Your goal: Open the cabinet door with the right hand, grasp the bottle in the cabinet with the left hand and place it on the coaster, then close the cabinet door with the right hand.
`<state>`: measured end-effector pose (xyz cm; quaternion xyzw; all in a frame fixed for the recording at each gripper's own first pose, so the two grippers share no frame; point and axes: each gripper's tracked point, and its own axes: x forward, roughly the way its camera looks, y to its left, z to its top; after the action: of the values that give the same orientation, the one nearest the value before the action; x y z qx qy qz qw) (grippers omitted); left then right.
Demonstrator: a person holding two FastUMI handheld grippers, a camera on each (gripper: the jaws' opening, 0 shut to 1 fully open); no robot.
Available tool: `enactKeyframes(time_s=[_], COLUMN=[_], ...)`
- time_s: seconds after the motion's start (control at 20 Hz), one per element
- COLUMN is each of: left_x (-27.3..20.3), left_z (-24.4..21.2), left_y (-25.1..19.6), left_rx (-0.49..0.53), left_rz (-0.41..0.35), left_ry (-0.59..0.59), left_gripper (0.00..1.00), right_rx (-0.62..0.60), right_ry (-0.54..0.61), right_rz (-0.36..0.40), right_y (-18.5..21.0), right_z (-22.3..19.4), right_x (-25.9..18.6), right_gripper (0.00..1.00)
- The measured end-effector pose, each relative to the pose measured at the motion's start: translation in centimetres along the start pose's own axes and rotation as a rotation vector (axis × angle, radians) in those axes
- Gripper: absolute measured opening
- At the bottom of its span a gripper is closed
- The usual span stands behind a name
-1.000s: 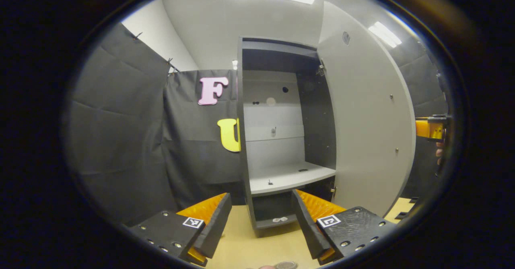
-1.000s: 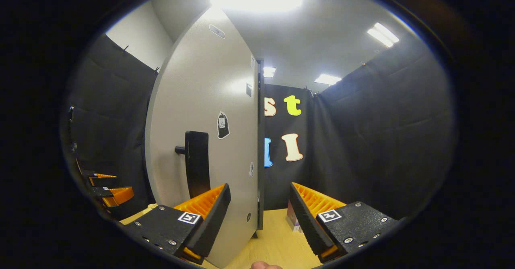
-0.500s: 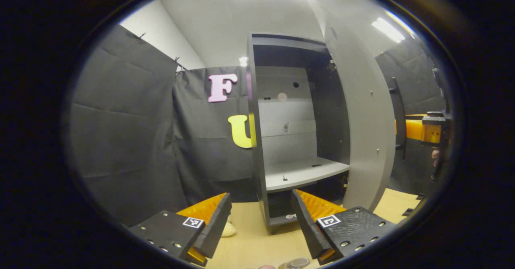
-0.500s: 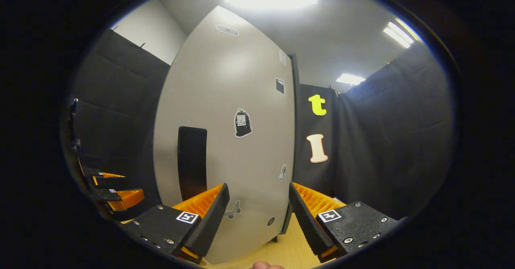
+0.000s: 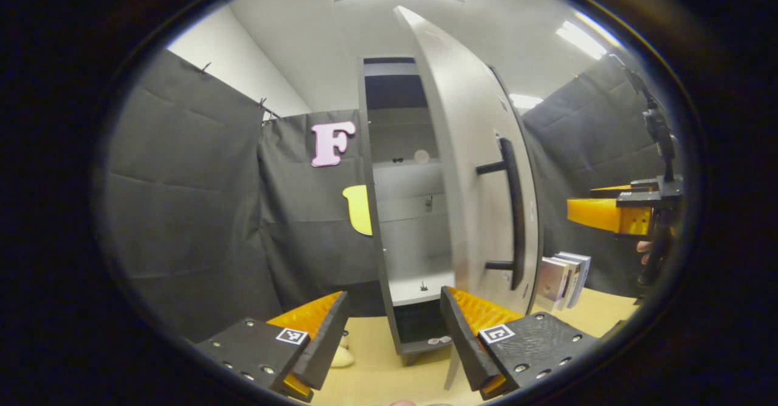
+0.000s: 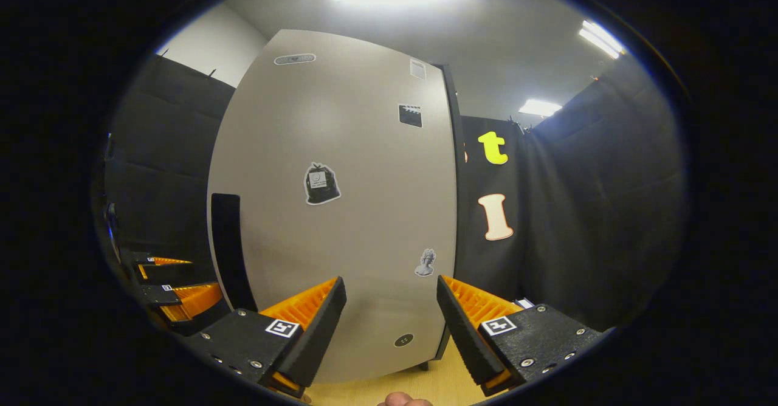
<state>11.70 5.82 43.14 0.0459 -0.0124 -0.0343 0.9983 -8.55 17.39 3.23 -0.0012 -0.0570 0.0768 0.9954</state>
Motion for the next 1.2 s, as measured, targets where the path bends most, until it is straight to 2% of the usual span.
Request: enactKeyframes(time_s=[0.5,0.65,0.85,0.9,0.95,1.1,1.15,1.2], left_x=[0.7,0.9,1.6,1.8,1.9,1.8,1.9,2.0], left_z=[1.5,2.1,2.4,2.5,2.4,2.8,2.7,2.7], left_y=[-3.8,-4.2,-3.9,-3.9,-3.9,-4.0,-4.0,-3.8], left_rx=[-0.062,-0.059,-0.071,-0.084,-0.093,-0.096,-0.088,-0.076], left_rz=[-0.016,0.001,0.057,0.064,0.069,0.058,0.057,0.070], left_ry=[-0.007,-0.012,0.003,0.005,0.004,-0.019,-0.024,-0.026], left_gripper=[0.86,0.86,0.86,0.83,0.86,0.86,0.92,0.86], right_rx=[0.024,0.037,0.064,0.060,0.054,0.041,0.037,0.035], right_ry=[0.030,0.036,0.049,0.049,0.050,0.060,0.069,0.080], right_rz=[0.005,-0.025,0.000,0.010,0.017,0.047,0.055,0.068], right_y=[1.1,1.0,2.7,3.3,3.5,4.6,4.8,5.1], right_z=[-0.9,-1.3,-1.7,-1.8,-2.1,-2.7,-3.1,-3.5], right_x=[1.7,2.3,2.9,2.9,3.0,3.1,3.1,3.1], right_gripper=[0.93,0.93,0.93,0.93,0.92,0.93,0.93,0.93])
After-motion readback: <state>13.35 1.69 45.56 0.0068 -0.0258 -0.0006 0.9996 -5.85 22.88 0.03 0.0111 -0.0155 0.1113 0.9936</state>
